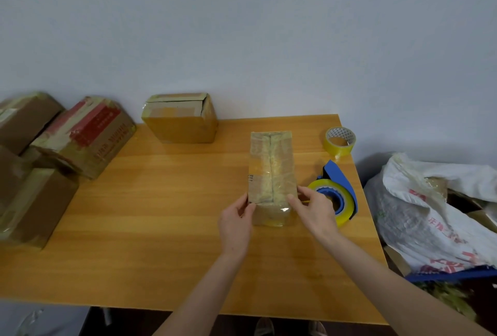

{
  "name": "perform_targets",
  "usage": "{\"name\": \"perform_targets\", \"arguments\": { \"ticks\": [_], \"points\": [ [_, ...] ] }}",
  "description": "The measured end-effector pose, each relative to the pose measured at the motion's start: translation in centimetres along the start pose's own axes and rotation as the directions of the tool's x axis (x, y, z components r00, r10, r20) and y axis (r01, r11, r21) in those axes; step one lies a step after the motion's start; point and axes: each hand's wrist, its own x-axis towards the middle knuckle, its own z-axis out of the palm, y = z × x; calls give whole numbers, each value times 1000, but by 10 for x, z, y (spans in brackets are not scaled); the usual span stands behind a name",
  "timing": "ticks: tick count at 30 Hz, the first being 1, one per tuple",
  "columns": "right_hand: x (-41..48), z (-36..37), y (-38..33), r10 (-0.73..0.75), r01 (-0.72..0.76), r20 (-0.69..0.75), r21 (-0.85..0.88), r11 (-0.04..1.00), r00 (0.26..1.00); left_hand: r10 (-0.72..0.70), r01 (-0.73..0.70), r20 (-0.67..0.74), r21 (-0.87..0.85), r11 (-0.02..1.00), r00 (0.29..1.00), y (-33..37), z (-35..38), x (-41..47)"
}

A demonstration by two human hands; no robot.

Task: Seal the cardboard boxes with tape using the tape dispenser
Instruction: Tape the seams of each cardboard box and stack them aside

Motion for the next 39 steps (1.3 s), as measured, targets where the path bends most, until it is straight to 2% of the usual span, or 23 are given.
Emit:
{"name": "perform_targets", "arguments": {
  "ticks": [3,5,7,9,12,15,17,21,24,27,33,36,39],
  "points": [
    [-1,3,2,5,-5,-5,51,999,1000,-54,56,43,-49,997,998,-2,-3,1],
    [-1,-1,4,-6,3,42,62,998,999,-58,60,88,-20,998,994,-6,-10,2],
    [0,-10,7,-28,25,63,44,999,998,-25,23,39,63,998,999,-9,-17,4],
    [-2,-16,9,-46,45,53,26,999,998,-17,16,7,55,998,1000,-11,-21,6],
    [-5,-12,9,-71,69,93,30,997,993,-51,50,52,7,999,997,-8,-18,7],
    [-4,-9,8,-93,90,67,50,995,993,-33,31,72,20,999,997,-3,-15,11],
    [-4,-10,5,-122,123,67,-3,992,990,7,-12,71,67,998,997,-2,-15,12],
    [-6,-6,1,-172,185,75,-231,955,982,105,-113,46,236,965,993,-7,-14,13],
    [-6,-7,-2,-144,182,122,-404,896,982,151,-183,113,385,905,982,-6,-13,15],
    [-5,-6,-10,-135,177,123,-464,868,983,161,-208,138,480,852,977,-4,-9,17],
    [5,1,-11,-196,235,132,-447,863,972,231,-273,169,296,915,958,2,1,23],
    [6,0,-3,-254,296,155,-388,873,955,264,-294,152,233,927,953,-7,0,25],
    [9,-2,7,-279,330,196,-324,887,940,254,-284,194,146,948,947,-12,-3,24]
  ]
}}
